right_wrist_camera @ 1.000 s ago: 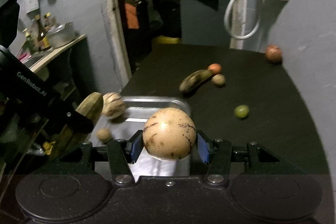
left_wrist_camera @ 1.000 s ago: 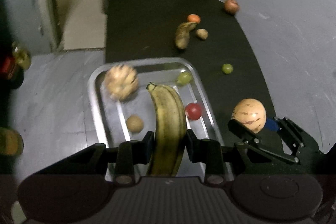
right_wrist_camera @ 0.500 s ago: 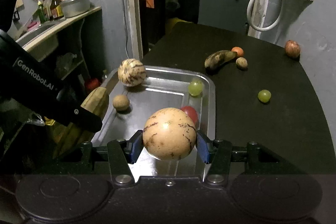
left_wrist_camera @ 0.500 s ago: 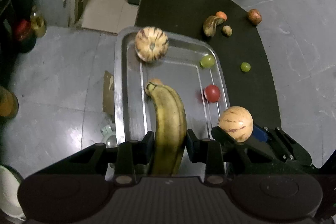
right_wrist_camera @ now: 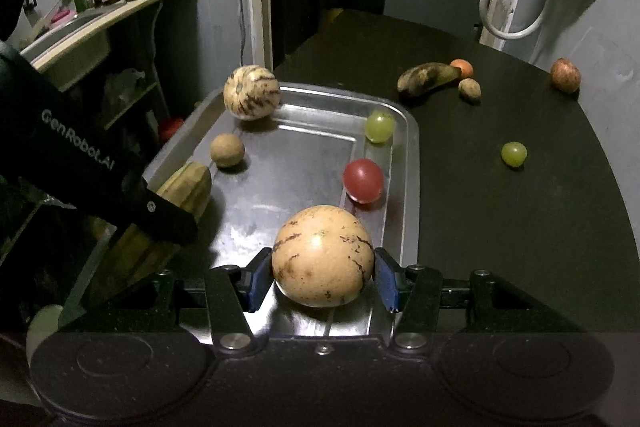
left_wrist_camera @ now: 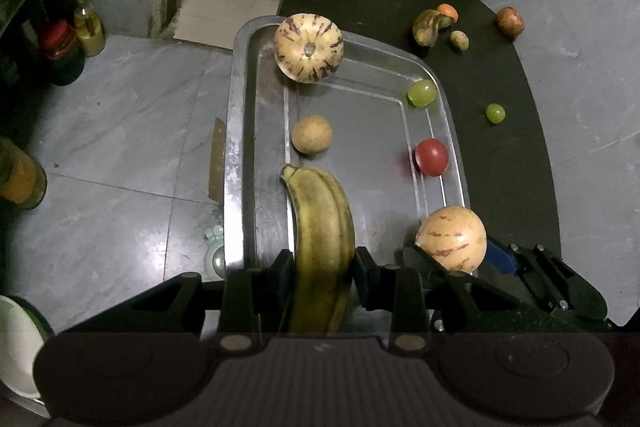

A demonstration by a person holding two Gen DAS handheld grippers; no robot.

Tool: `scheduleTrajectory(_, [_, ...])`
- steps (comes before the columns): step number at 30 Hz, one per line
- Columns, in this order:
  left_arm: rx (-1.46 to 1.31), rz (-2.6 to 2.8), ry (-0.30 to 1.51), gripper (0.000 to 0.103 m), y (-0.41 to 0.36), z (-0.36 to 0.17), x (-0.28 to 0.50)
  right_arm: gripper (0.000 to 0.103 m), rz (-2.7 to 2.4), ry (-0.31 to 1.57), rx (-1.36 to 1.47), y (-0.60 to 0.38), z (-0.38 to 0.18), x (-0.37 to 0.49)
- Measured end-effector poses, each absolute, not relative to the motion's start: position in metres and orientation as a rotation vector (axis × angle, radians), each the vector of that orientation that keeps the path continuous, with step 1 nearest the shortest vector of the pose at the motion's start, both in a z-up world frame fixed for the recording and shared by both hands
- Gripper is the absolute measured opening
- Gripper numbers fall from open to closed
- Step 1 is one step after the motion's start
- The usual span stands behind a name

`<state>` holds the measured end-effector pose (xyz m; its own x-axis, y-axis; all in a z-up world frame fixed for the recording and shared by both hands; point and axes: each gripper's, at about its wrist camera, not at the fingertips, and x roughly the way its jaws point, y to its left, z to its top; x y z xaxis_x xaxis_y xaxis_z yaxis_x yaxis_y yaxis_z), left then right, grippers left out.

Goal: Organize fruits
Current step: 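Carry the banana and pale melon over the silver tray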

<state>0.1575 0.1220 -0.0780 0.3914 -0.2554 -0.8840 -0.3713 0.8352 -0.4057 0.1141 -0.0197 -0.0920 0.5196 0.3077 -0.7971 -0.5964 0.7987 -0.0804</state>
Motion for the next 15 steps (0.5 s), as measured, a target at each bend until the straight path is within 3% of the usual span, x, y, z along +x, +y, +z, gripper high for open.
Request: scheduleTrajectory(15, [-0.621, 0.075, 1.195, 0.037, 0.1210, -0.0816, 0.1573, 0.057, 0.564, 0.868, -0.395, -0.0212, -0.0979, 0.1116])
